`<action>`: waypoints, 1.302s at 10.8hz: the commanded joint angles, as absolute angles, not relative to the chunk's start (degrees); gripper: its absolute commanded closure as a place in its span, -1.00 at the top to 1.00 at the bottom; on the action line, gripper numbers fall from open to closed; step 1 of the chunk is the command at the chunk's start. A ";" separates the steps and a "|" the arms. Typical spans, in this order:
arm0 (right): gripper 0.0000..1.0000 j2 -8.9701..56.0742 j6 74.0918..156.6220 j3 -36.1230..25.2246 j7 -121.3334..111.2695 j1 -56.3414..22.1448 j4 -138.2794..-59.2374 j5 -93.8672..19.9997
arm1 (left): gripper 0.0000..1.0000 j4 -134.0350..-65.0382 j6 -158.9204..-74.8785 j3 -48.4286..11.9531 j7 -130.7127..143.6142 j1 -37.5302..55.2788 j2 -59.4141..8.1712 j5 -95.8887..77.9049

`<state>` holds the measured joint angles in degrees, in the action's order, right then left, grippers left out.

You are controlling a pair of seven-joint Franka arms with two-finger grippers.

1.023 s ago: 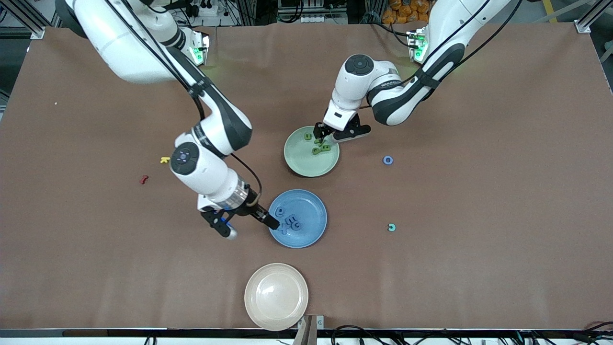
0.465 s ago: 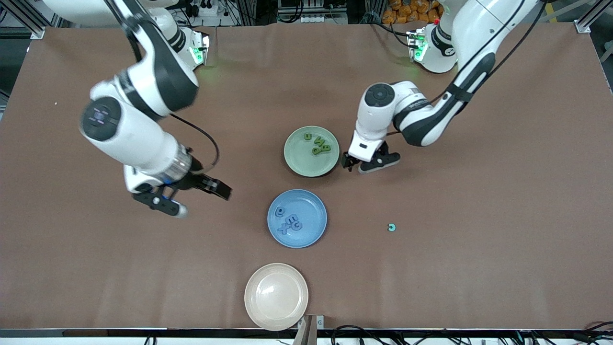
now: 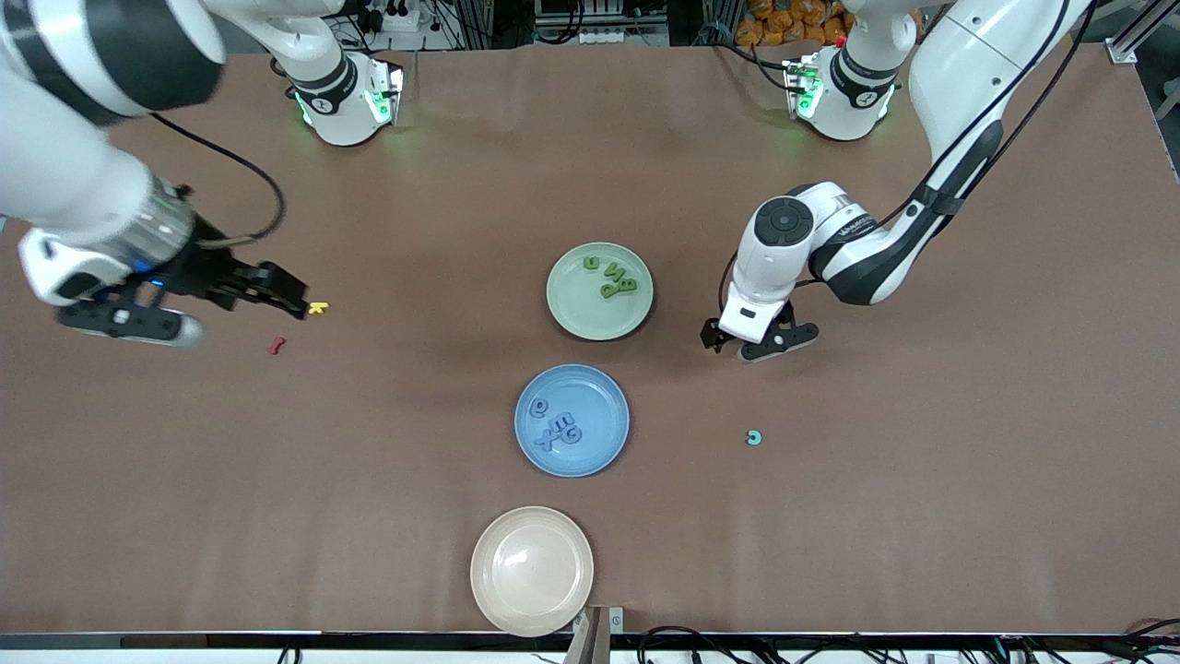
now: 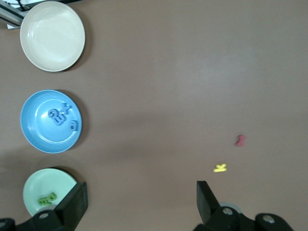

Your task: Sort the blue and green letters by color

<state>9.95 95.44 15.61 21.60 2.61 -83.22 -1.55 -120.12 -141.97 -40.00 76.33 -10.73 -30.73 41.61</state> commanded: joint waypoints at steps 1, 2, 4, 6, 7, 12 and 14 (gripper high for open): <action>1.00 5.81 91.69 7.94 8.04 3.25 -83.94 -3.96 | 1.00 -119.88 -140.54 -40.52 75.07 -12.65 -33.56 42.54; 1.00 5.71 90.71 5.82 4.87 3.16 -82.98 -3.96 | 1.00 -119.97 -140.54 -40.52 73.41 -13.61 -33.57 42.54; 1.00 5.71 89.83 2.65 0.20 2.90 -81.74 -3.87 | 1.00 -121.72 -139.23 -40.60 72.07 -15.02 -32.18 42.45; 1.00 5.01 89.82 1.23 -2.71 3.07 -81.74 -3.61 | 1.00 -122.34 -136.95 -40.61 68.74 -15.91 -31.38 42.28; 1.00 4.84 89.22 0.80 -2.99 3.25 -81.83 -3.43 | 1.00 -122.43 -136.76 -40.26 67.77 -15.82 -31.20 41.93; 1.00 5.10 87.10 -1.85 -7.56 3.25 -81.83 -3.34 | 1.00 -122.43 -136.76 -23.96 57.59 -1.28 -25.85 29.65; 1.00 5.36 87.10 -1.76 -7.47 3.25 -81.83 -3.34 | 1.00 -121.82 -136.76 -19.60 54.15 0.98 -24.79 26.99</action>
